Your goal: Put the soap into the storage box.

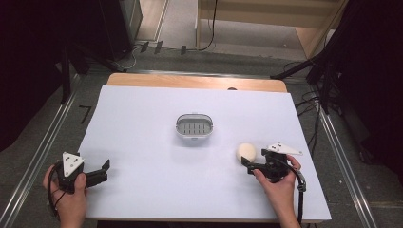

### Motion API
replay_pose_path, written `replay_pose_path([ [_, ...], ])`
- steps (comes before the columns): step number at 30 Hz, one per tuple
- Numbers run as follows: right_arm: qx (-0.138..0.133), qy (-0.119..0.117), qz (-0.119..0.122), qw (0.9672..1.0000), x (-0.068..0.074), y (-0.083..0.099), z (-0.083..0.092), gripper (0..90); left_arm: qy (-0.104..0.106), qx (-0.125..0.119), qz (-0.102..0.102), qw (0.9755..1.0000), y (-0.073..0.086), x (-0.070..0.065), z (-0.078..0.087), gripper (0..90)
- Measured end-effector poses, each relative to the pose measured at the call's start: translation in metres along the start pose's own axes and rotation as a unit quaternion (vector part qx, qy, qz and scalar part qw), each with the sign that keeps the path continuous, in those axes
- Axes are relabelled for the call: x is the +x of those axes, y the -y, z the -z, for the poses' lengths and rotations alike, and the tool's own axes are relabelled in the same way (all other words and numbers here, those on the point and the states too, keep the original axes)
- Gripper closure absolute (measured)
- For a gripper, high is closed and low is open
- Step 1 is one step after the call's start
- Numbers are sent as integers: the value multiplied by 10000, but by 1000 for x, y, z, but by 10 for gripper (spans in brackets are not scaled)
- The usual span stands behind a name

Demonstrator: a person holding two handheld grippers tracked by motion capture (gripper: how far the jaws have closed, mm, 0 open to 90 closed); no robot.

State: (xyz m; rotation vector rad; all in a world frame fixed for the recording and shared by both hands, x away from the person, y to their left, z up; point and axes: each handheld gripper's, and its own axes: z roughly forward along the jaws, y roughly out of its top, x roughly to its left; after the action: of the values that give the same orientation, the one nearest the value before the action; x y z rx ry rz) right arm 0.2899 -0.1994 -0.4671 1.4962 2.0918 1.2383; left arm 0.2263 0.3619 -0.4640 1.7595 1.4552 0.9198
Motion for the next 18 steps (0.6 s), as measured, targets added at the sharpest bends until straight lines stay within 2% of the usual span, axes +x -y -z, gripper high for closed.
replay_pose_path([
  [1,0,0,0,10000,0,0,0,107,0,0,0,10000,0,0,0,0],
  [2,18,95,7,10000,1,-1,-2,126,6,4,1,10000,0,0,0,0],
  [8,134,127,-15,9998,4,-2,-8,128,4,1,7,10000,0,0,0,0],
  [11,206,216,-40,9995,5,-3,-10,137,-3,0,14,10000,0,0,0,0],
  [14,357,435,-74,9984,7,-3,-17,161,-4,12,18,10000,0,0,0,0],
  [18,425,456,-67,9980,8,-2,-21,165,6,16,20,10000,0,0,0,0],
])
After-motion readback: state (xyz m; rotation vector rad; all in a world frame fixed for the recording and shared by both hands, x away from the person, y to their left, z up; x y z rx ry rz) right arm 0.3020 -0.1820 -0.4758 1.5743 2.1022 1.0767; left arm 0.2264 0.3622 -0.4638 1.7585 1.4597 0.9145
